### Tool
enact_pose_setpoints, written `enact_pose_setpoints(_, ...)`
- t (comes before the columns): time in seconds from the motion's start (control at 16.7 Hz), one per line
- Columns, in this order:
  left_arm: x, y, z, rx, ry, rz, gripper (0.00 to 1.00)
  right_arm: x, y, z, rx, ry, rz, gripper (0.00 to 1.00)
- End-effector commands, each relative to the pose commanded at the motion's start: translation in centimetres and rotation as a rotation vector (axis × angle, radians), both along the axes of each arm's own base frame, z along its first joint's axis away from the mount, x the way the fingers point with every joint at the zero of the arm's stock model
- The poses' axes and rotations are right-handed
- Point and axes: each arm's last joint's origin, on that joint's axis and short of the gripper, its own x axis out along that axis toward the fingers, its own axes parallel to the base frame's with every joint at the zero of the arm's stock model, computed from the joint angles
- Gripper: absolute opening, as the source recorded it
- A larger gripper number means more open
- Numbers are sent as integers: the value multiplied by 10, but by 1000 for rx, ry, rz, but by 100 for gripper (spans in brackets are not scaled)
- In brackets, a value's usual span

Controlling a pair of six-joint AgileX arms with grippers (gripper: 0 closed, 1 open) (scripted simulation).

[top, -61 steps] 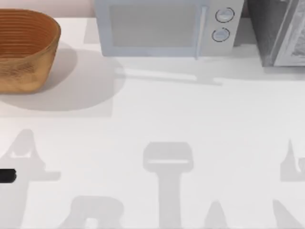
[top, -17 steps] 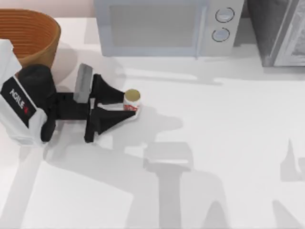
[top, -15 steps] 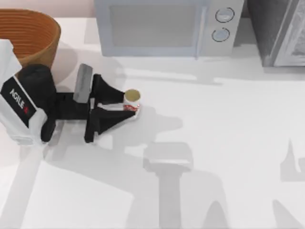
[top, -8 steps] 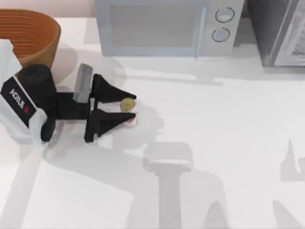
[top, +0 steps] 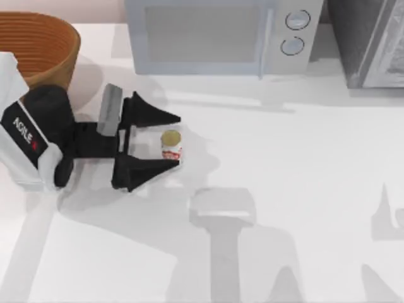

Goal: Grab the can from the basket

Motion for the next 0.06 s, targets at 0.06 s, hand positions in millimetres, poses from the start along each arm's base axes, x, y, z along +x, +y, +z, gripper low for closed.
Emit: enact_pose_setpoints(0.06, 0, 0, 0, 0, 0, 0, 100, 0, 0, 0, 0, 0, 0, 100)
